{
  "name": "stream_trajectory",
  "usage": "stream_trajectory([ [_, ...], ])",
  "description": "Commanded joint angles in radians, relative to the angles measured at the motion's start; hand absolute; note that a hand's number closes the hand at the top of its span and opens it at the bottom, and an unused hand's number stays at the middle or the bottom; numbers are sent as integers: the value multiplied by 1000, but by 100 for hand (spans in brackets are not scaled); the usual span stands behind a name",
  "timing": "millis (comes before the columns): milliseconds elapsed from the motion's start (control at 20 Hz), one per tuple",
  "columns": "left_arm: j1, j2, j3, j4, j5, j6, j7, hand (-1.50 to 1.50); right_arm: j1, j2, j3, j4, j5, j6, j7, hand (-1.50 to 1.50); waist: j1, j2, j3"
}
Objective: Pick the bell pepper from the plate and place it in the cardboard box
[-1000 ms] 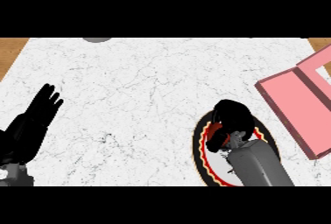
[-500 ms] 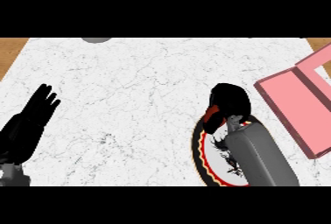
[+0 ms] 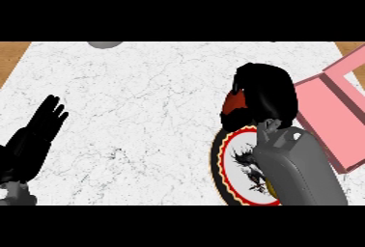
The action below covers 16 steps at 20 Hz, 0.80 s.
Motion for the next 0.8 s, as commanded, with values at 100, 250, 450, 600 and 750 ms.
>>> stream_trajectory([
  [100, 2, -7, -4, -4, -12, 5, 3, 0, -118, -36, -66, -197, 69, 55, 124, 150, -5, -2, 0],
  [250, -5, -16, -2, 17, -12, -4, -19, 0, -199, -34, -115, -157, 111, 99, 189, 150, 3, 3, 0],
  [450, -8, 7, 17, 5, -12, -9, -1, 0, -235, -103, -219, -157, 116, 135, 170, 150, 5, 3, 0],
  [600, 6, -23, 6, -3, -16, -2, -16, 0, -199, -163, -293, -217, 85, 167, 122, 150, 1, 2, 0],
  [750, -35, 16, 55, 75, 17, -43, -21, 0, -163, -207, -326, -125, 90, 90, 39, 150, 3, 5, 0],
])
